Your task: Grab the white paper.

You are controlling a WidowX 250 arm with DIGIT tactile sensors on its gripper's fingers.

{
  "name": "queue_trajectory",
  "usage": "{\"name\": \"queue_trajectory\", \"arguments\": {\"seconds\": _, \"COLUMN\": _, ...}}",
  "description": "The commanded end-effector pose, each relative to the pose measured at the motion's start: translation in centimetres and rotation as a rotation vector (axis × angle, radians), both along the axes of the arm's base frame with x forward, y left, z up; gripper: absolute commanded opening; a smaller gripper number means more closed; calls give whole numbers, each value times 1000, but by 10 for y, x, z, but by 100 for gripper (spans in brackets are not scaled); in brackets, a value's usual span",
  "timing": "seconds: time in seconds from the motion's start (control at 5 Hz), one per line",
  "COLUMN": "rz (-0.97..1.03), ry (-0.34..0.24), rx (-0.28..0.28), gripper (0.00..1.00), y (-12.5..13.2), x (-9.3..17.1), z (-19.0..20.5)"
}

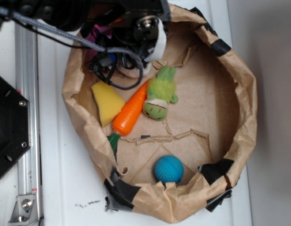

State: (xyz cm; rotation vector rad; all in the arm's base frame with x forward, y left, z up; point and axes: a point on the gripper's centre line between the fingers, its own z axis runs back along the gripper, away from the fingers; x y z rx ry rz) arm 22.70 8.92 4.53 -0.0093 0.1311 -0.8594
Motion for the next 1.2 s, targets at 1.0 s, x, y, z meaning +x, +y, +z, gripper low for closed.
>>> {"name": "queue_trajectory", "arguments": {"seconds": 1.0, "rz": 204, "ry": -235, "rx": -147, "gripper": 0, "y": -78, "x": 41, "z": 83}}
